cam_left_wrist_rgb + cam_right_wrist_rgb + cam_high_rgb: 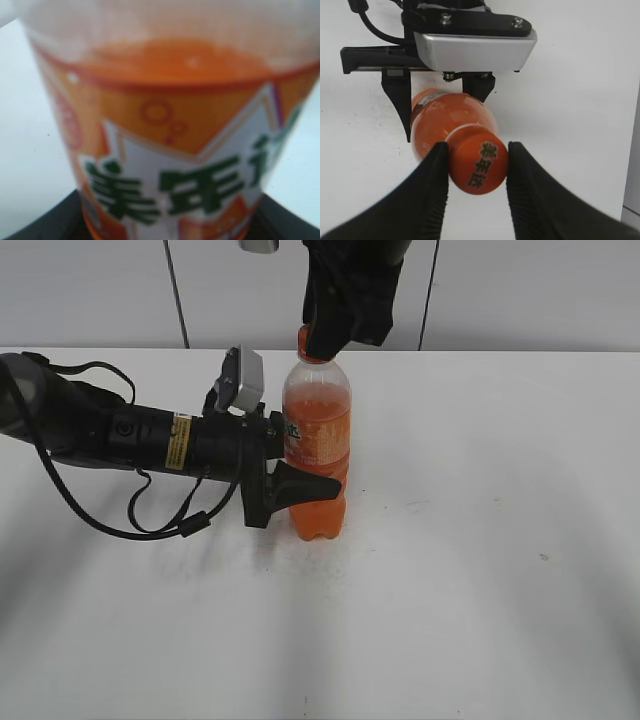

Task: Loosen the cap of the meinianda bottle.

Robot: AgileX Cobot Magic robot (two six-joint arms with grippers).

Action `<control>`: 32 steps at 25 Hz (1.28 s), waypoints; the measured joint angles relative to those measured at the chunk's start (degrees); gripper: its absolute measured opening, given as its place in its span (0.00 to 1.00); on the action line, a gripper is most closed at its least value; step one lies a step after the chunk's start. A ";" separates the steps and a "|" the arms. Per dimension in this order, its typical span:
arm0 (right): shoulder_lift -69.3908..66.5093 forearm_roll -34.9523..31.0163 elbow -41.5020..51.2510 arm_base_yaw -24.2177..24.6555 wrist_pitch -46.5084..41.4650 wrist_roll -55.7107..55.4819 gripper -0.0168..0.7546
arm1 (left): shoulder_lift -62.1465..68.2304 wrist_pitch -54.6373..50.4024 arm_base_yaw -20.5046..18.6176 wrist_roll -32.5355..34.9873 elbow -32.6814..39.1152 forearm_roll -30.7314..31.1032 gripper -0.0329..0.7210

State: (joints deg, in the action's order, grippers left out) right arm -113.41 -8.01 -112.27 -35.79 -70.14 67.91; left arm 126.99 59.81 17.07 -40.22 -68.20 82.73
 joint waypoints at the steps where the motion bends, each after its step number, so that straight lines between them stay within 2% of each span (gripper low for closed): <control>1: 0.00 0.00 0.00 0.00 0.00 -0.34 0.39 | 0.00 0.00 0.00 0.00 0.00 0.00 0.58; 2: 0.00 -0.05 0.00 0.00 0.00 -0.95 0.42 | 0.00 0.00 0.00 0.00 0.00 0.00 0.58; 6: 0.49 -2.29 0.00 0.00 0.00 -5.88 0.71 | 0.00 0.00 0.00 -0.06 0.00 -0.20 0.58; 8: 1.68 -3.25 0.00 0.00 0.00 -9.95 0.76 | 0.00 -0.01 0.00 -0.06 0.00 -0.20 0.58; 11: 3.55 -3.44 0.00 0.00 0.00 -22.63 0.73 | 0.00 -0.06 0.00 -0.06 0.00 -0.20 0.58; 14: 4.02 -1.86 -0.06 0.00 0.00 -50.69 0.69 | 0.00 -0.06 0.00 -0.06 0.00 -0.20 0.58; 17: 3.97 0.88 -0.06 0.00 -0.05 -67.91 0.67 | 0.00 -0.06 0.00 -0.06 0.00 -0.20 0.58; 22: 1.96 3.04 -0.06 0.00 -0.05 -73.08 0.66 | 0.00 -0.06 0.00 -0.06 0.00 -0.20 0.58; 28: -0.08 1.17 -0.06 0.00 -0.05 -72.65 0.65 | 0.00 -0.06 0.00 -0.06 0.00 -0.26 0.58; 30: -0.08 1.11 -0.06 0.00 -0.05 -71.79 0.60 | 0.00 -0.06 0.00 -0.06 0.00 -0.25 0.58; 32: -0.08 1.11 -0.06 0.00 -0.05 -70.99 0.48 | 0.00 -0.06 0.00 -0.06 0.00 -0.25 0.58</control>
State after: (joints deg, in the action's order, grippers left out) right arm -113.49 -6.90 -112.33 -35.79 -70.19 -3.08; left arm 126.99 59.75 17.07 -40.28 -68.20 82.47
